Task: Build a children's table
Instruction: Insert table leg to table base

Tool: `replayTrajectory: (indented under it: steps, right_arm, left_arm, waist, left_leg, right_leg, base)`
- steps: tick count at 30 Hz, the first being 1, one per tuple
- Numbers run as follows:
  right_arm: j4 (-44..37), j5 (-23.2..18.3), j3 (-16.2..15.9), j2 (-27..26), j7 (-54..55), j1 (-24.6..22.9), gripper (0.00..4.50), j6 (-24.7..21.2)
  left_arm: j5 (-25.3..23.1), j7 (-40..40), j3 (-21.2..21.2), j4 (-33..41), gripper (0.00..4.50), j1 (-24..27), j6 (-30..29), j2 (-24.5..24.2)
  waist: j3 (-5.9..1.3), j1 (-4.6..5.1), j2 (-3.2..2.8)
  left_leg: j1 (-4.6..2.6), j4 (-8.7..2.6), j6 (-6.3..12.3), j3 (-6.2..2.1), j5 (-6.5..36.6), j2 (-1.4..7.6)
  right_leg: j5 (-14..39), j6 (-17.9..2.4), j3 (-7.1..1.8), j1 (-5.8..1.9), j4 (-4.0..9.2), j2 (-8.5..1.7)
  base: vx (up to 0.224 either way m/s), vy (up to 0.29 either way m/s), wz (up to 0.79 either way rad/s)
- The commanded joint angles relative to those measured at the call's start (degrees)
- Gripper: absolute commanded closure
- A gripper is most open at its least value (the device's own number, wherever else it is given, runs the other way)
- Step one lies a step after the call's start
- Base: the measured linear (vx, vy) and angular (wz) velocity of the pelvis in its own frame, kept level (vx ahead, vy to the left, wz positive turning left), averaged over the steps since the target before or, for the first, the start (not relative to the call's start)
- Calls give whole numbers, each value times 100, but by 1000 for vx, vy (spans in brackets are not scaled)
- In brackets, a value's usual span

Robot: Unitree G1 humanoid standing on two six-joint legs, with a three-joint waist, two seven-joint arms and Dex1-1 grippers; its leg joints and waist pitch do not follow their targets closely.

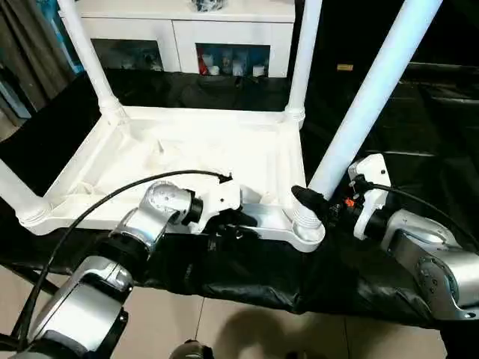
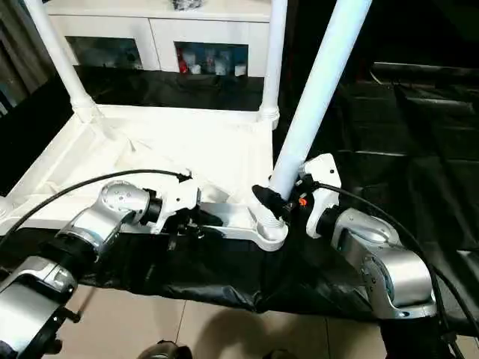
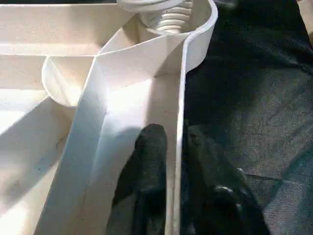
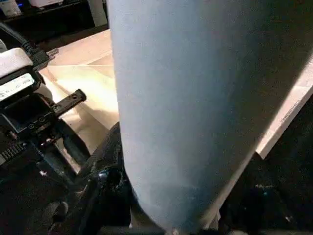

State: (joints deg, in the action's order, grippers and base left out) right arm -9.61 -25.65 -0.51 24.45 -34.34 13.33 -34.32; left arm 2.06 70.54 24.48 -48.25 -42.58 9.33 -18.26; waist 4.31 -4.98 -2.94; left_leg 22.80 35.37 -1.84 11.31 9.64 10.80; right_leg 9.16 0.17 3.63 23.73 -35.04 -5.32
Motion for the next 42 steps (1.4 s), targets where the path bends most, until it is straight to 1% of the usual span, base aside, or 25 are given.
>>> replayTrajectory:
  steps: [1, 2, 4, 5, 6, 8, 9, 11, 14, 15, 18, 20, 21, 22, 23, 25, 28, 29, 34, 36, 37, 38, 39, 41, 42]
  right_arm:
    - [-36, -36, -19, 62, -97, 23, 260, -67]
    - [-39, -37, -28, 71, -115, 24, 260, -79]
    - [-62, -62, -67, 139, -195, 18, 260, -203]
    - [-71, -76, -88, 179, -239, 10, 260, -258]
    - [-80, -91, -107, 223, -285, 3, 260, -311]
    - [-90, -118, -128, 280, -347, -4, 260, -387]
    - [-100, -115, -148, 332, -392, -13, 260, -417]
    - [-100, -109, -158, 371, -419, -18, 260, -439]
    - [-58, -90, -160, 409, -456, -12, 260, -454]
    - [32, -7, -204, 409, -468, 16, 260, -403]
    - [160, 83, -285, 378, -489, 64, 260, -352]
    - [182, 86, -301, 373, -498, 77, 260, -358]
    - [299, 150, -374, 365, -518, 115, 260, -309]
    - [299, 150, -374, 365, -518, 115, 260, -309]
    - [425, 189, -411, 338, -526, 162, 260, -256]
    - [525, 207, -432, 312, -532, 202, 260, -223]
    - [615, 232, -462, 309, -574, 212, 260, -188]
    - [684, 241, -449, 323, -630, 181, 260, -126]
    - [792, 218, -346, 323, -736, 36, 260, 34]
    - [925, 145, -225, 263, -808, -54, 261, 195]
    - [972, 108, -169, 233, -812, -78, 261, 233]
    - [1120, 18, -9, 149, -800, -147, 261, 341]
    - [1214, -1, 71, 112, -767, -185, 261, 406]
    - [1337, -8, 145, 70, -766, -247, 261, 533]
    - [1400, -20, 191, 34, -762, -300, 261, 614]
  left_arm:
    - [-111, 61, -31, -157, 390, -105, 88, 9]
    - [-122, 70, -23, -179, 402, -113, 92, 11]
    - [-203, 142, 15, -253, 406, -141, 97, 8]
    - [-224, 157, 18, -275, 421, -149, 98, 9]
    - [-233, 162, 15, -293, 421, -154, 90, 11]
    - [-258, 166, 18, -321, 446, -162, 93, 10]
    - [-299, 169, 41, -345, 447, -172, 111, -4]
    - [-332, 177, 59, -380, 448, -183, 129, -12]
    - [-402, 195, 92, -454, 449, -197, 198, -23]
    - [-352, 283, 55, -410, 449, -188, 159, -7]
    - [-267, 382, -37, -380, 450, -176, 117, 38]
    - [-248, 400, -55, -376, 450, -176, 107, 50]
    - [-220, 398, -100, -356, 450, -179, 60, 77]
    - [-220, 398, -100, -356, 450, -179, 60, 77]
    - [-183, 394, -142, -331, 450, -174, 0, 106]
    - [-113, 405, -186, -284, 450, -165, -103, 140]
    - [-32, 352, -276, -239, 450, -163, -237, 195]
    - [17, 280, -350, -235, 450, -173, -324, 249]
    - [33, 170, -402, -248, 450, -158, -374, 314]
    - [18, 125, -438, -254, 450, -138, -382, 349]
    - [20, 98, -452, -253, 450, -133, -380, 363]
    - [38, 50, -500, -240, 450, -117, -417, 404]
    - [39, 28, -515, -232, 450, -107, -427, 425]
    - [-1, -57, -527, -230, 450, -95, -390, 442]
    - [-12, -76, -534, -226, 450, -89, -393, 448]
  waist:
    - [-515, 5, 70]
    - [-518, 4, 79]
    - [-519, -1, 68]
    - [-518, -2, 69]
    - [-511, -1, 73]
    - [-496, 2, 78]
    - [-494, 4, 75]
    - [-492, 13, 79]
    - [-491, 18, 79]
    - [-488, 23, 101]
    - [-491, 20, 89]
    - [-496, 8, 93]
    - [-497, 9, 101]
    - [-501, 9, 95]
    - [-491, 13, 97]
    - [-485, 20, 88]
    - [-476, 24, 95]
    - [-473, 26, 95]
    - [-460, 31, 104]
    - [-462, 17, 102]
    - [-448, 19, 110]
    - [-451, 21, 103]
    - [-448, 24, 106]
    - [-442, 39, 123]
    - [-435, 44, 117]
  left_leg:
    - [-166, -444, -33, -121, 1400, 199]
    - [-162, -440, -25, -121, 1389, 196]
    - [-160, -439, -5, -123, 1337, 203]
    - [-163, -441, 1, -123, 1337, 205]
    - [-168, -440, 3, -121, 1380, 204]
    - [-170, -448, -15, -125, 1471, 201]
    - [-180, -452, -36, -130, 1529, 206]
    - [-183, -455, -64, -134, 1551, 206]
    - [-194, -456, -73, -134, 1594, 205]
    - [-189, -458, -69, -132, 1598, 204]
    - [-195, -455, -69, -134, 1584, 207]
    - [-190, -454, -58, -133, 1535, 212]
    - [-188, -455, -48, -131, 1500, 212]
    - [-192, -454, -47, -130, 1492, 213]
    - [-189, -452, -43, -125, 1505, 208]
    - [-187, -453, -42, -128, 1532, 204]
    - [-192, -452, -41, -126, 1570, 204]
    - [-198, -458, -46, -131, 1626, 205]
    - [-214, -463, -48, -136, 1745, 206]
    - [-216, -465, -33, -137, 1749, 213]
    - [-214, -470, -26, -134, 1760, 213]
    - [-221, -465, -9, -132, 1804, 208]
    - [-221, -469, -7, -136, 1856, 209]
    - [-210, -474, 11, -140, 1843, 201]
    - [-214, -473, 31, -137, 1857, 202]
  right_leg:
    - [1520, -1192, -233, -282, 434, -316]
    - [1499, -1204, -233, -294, 432, -322]
    - [1425, -1229, -234, -296, 420, -323]
    - [1423, -1240, -234, -296, 424, -323]
    - [1464, -1261, -233, -301, 425, -321]
    - [1648, -1228, -230, -309, 445, -329]
    - [1787, -1189, -231, -308, 462, -338]
    - [1878, -1155, -231, -305, 472, -338]
    - [1917, -1142, -228, -294, 482, -332]
    - [1931, -1133, -228, -296, 486, -330]
    - [1955, -1159, -229, -294, 482, -339]
    - [1857, -1185, -233, -300, 466, -339]
    - [1798, -1203, -230, -297, 455, -334]
    - [1780, -1216, -229, -296, 456, -339]
    - [1772, -1226, -231, -294, 461, -335]
    - [1822, -1229, -228, -298, 463, -339]
    - [1925, -1211, -229, -297, 479, -342]
    - [2014, -1189, -224, -296, 490, -340]
    - [2244, -1130, -225, -292, 527, -347]
    - [2201, -1135, -229, -288, 527, -349]
    - [2192, -1137, -230, -279, 533, -346]
    - [2194, -1169, -227, -274, 534, -351]
    - [2229, -1178, -220, -272, 545, -351]
    - [2285, -1147, -212, -289, 546, -346]
    - [2374, -1117, -216, -276, 562, -350]
  base:
    - [0, 0, 0]
    - [0, 0, 0]
    - [0, 0, 0]
    - [0, 0, 0]
    - [0, 0, 0]
    - [0, 0, 0]
    - [0, 0, 0]
    - [0, 0, 0]
    - [0, 0, 0]
    - [0, 0, 0]
    - [0, 0, 0]
    - [0, 0, 0]
    - [0, 0, 0]
    - [0, 0, 0]
    - [0, 0, 0]
    - [0, 0, 0]
    - [0, 0, 0]
    - [0, 0, 0]
    - [0, 0, 0]
    - [0, 0, 0]
    - [0, 0, 0]
    - [0, 0, 0]
    - [0, 0, 0]
    - [0, 0, 0]
    - [0, 0, 0]
